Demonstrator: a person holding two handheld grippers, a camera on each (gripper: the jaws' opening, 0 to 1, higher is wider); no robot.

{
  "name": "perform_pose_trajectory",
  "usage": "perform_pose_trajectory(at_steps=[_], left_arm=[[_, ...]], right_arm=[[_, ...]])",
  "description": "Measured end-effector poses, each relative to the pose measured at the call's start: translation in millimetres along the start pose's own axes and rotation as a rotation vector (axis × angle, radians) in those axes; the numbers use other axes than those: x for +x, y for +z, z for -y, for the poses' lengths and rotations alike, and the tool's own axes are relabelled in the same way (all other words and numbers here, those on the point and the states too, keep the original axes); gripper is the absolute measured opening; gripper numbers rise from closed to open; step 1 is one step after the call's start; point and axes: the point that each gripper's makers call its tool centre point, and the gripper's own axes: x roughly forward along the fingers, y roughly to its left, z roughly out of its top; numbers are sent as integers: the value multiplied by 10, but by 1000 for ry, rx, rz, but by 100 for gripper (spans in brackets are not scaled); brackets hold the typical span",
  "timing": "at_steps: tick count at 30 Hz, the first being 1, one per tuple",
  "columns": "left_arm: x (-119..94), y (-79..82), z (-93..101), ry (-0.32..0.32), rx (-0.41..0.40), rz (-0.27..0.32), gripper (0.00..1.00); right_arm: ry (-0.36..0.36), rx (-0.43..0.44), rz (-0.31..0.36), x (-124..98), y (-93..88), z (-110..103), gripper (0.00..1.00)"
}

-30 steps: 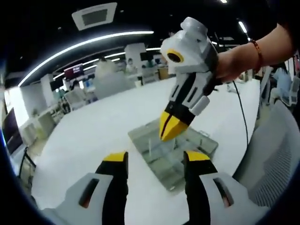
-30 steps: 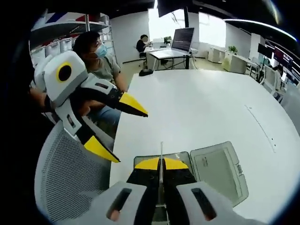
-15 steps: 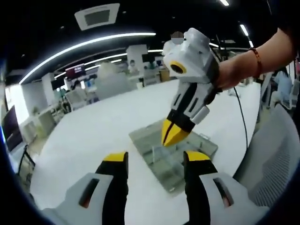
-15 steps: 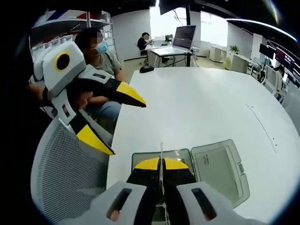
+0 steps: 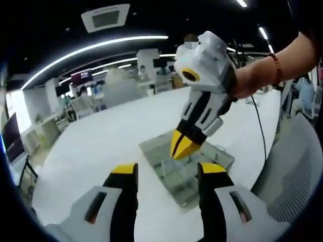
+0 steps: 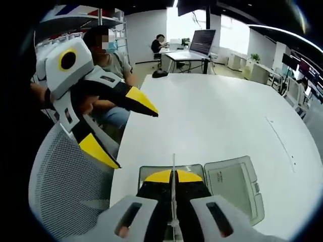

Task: Insert the divider into the dual guide fixture by aligning both edges with the guide slots and pushing it downward to the bottom, including one-sided entry, uneven engagement, binding, and posture correction.

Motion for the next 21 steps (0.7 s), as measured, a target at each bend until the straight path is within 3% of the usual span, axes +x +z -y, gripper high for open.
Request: perform_pose_trajectory(at_steps=[8, 10, 21], left_arm=[[4, -1, -2, 0, -4, 0, 46], [6, -8, -7, -1, -5, -2, 46], [0, -6, -14, 2, -13, -2, 46]], right_arm=[[1, 17, 0, -3, -23, -5, 0], [9, 25, 37, -26, 60, -14, 0], [23, 67, 75, 22, 76, 9, 0]])
